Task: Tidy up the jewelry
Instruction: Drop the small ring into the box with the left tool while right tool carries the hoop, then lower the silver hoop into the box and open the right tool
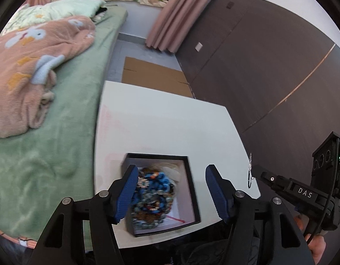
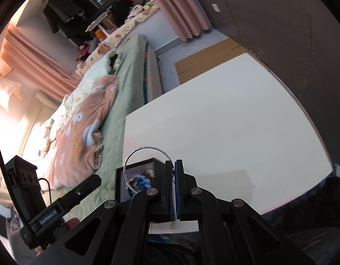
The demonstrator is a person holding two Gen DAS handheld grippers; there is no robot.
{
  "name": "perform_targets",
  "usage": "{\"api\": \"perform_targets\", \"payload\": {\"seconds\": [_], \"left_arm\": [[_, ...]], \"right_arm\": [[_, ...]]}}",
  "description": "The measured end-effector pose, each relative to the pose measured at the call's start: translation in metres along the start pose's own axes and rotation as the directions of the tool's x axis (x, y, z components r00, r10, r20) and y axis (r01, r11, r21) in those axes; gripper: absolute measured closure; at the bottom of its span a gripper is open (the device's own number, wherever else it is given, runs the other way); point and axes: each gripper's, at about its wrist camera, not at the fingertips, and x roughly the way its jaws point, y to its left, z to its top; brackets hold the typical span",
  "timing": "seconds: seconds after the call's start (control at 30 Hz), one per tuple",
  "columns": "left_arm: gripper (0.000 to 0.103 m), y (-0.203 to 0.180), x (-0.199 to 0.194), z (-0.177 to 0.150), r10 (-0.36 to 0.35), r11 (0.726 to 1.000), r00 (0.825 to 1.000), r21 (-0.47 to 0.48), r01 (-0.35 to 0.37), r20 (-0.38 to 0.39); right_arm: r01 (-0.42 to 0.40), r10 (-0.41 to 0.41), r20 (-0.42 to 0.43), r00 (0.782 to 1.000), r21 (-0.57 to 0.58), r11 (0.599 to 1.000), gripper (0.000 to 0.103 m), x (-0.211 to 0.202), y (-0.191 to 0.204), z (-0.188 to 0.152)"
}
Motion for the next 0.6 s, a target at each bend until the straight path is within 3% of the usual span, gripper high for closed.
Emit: {"api": "perform_targets", "payload": {"seconds": [0.43,0.47,0.53,0.57,0.6], "left_arm": [[0.039,0.032,-0.038,0.004,0.043,0.998,0.998,-0.048,-0.041,0.048],[0.039,0.033,-0.04,0.003,0.042,0.998,0.998,-0.051,-0.04,0.049],[0.039,0.033,-0.044,0.002,0.045,0.998,0.998,-0.051,-0.043,0.052],[0.039,0.032,-0.045,0.001,0.047,0.998,0.997,-0.048,-0.044,0.054],[0.039,0.03,-0.046,0.0,0.047,0.998,0.997,-0.044,-0.044,0.057]], "right_arm": [[-0.109,0.103,-0.107,0.989,-0.051,0.993,0.096,0.042,0.049,-0.011],[-0.094,0.088,-0.132,0.987,-0.046,0.995,0.092,0.05,0.049,-0.013],[-0.067,0.061,-0.147,0.987,-0.039,0.997,0.05,0.055,0.045,-0.015],[-0.058,0.053,-0.132,0.99,-0.035,0.998,0.04,0.053,0.042,-0.016],[-0.053,0.049,-0.109,0.993,-0.033,0.998,0.039,0.047,0.039,-0.018]]}}
